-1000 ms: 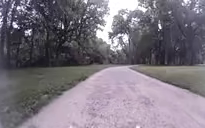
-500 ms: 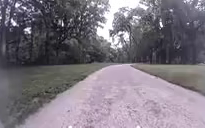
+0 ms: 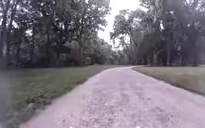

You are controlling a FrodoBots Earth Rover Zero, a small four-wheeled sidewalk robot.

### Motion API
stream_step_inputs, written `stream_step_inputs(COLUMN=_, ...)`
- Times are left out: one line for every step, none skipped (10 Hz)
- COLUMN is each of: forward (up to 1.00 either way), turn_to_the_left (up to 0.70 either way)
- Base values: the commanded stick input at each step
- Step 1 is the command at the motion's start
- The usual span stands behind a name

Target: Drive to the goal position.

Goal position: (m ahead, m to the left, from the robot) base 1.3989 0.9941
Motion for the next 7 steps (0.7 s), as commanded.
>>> stream_step_inputs(forward=0.70, turn_to_the_left=0.00)
stream_step_inputs(forward=0.70, turn_to_the_left=0.00)
stream_step_inputs(forward=0.70, turn_to_the_left=-0.05)
stream_step_inputs(forward=0.70, turn_to_the_left=-0.08)
stream_step_inputs(forward=0.70, turn_to_the_left=-0.10)
stream_step_inputs(forward=0.70, turn_to_the_left=-0.12)
stream_step_inputs(forward=0.70, turn_to_the_left=-0.14)
